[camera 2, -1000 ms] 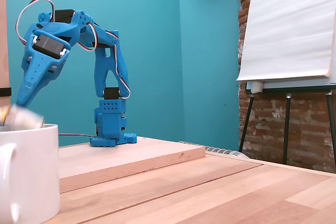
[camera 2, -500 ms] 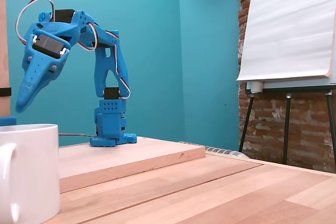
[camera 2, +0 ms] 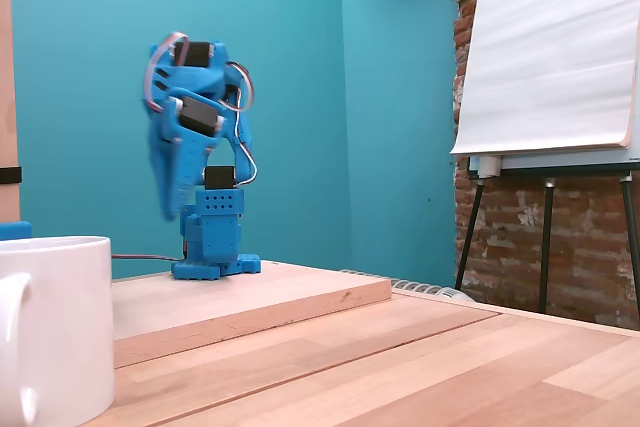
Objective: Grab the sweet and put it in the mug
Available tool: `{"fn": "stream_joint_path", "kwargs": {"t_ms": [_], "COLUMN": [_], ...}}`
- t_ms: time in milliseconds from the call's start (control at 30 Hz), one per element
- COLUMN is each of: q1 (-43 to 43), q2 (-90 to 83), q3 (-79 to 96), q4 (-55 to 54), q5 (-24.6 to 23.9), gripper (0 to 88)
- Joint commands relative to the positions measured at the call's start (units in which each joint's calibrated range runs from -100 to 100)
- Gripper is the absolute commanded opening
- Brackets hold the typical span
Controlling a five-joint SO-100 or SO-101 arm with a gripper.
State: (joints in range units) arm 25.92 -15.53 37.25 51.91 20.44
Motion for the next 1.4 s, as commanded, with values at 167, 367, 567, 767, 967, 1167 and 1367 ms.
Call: {"fn": "stream_joint_path", "kwargs": {"t_ms": [167,367,567,767,967,1167,1367], "q1": [-15.76,-25.78,-29.99,-29.99,-29.99,-30.06,-30.06], "q2": [-35.93,-54.52,-62.61,-64.76,-64.68,-64.68,-64.68], "q3": [31.17,50.08,59.27,62.66,62.75,62.75,62.75], "q4": [-1.03,-1.11,-0.86,-0.06,-0.06,-0.06,-0.06], "q5": [-3.96,-2.64,4.69,12.45,15.04,15.24,15.29], "gripper": [3.3,3.3,3.4,3.4,3.7,3.7,3.7]}}
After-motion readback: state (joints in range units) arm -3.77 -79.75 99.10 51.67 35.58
